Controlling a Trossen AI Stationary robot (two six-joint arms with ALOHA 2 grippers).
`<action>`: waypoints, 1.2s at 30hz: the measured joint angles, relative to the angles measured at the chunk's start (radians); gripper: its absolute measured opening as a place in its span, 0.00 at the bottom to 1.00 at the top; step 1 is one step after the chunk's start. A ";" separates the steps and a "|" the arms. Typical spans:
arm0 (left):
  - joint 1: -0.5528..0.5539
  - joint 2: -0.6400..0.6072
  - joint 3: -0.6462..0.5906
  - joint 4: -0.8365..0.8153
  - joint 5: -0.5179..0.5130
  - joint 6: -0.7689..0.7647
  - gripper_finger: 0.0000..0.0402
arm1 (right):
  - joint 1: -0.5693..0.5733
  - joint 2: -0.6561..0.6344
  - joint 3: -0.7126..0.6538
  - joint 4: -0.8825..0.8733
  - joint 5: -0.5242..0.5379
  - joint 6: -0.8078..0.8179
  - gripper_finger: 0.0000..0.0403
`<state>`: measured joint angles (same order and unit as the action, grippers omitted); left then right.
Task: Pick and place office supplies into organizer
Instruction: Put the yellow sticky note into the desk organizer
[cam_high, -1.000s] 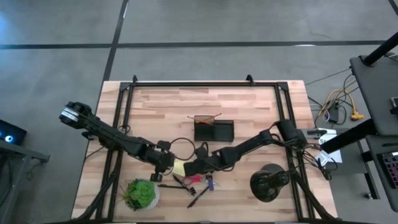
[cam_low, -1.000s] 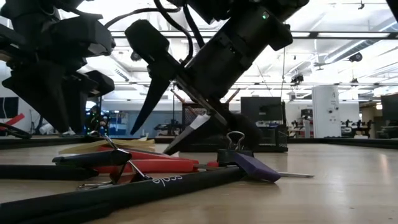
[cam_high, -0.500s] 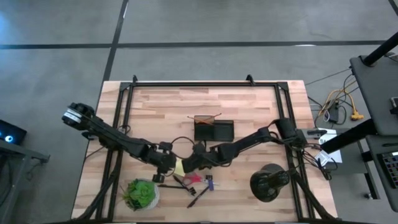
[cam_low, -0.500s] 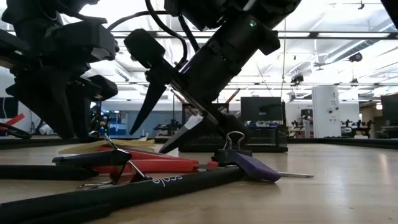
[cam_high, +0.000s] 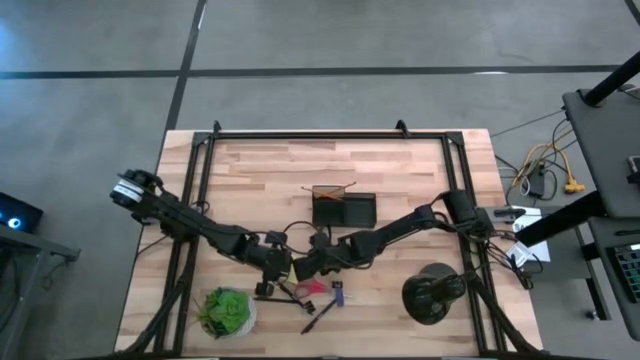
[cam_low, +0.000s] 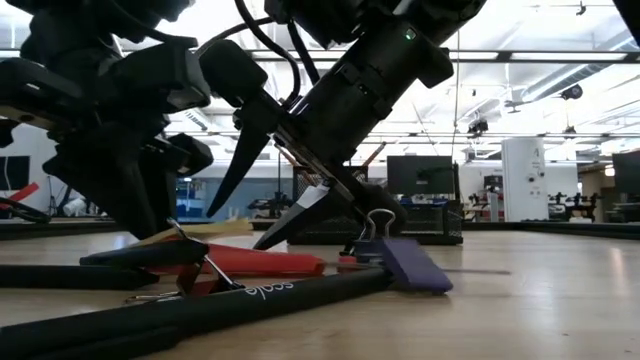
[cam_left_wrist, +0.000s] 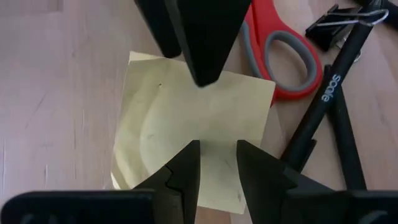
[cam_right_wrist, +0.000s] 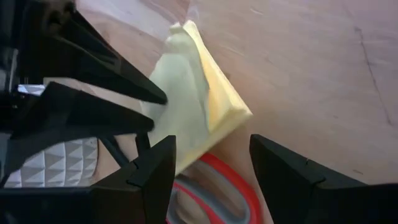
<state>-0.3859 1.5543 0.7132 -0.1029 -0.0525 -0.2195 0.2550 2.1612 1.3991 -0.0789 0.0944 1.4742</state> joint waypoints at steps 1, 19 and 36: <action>0.000 0.001 0.000 0.000 0.000 0.000 0.22 | 0.000 0.000 0.000 0.000 0.000 0.000 0.49; 0.028 -0.001 -0.008 0.014 -0.033 0.078 0.22 | -0.039 0.000 -0.001 -0.002 -0.031 -0.045 0.44; 0.052 0.000 -0.024 0.055 -0.038 0.088 0.22 | -0.063 -0.002 -0.009 -0.019 0.011 -0.064 0.29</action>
<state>-0.3339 1.5543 0.6892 -0.0479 -0.0908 -0.1311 0.1925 2.1593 1.3898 -0.0982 0.1055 1.4101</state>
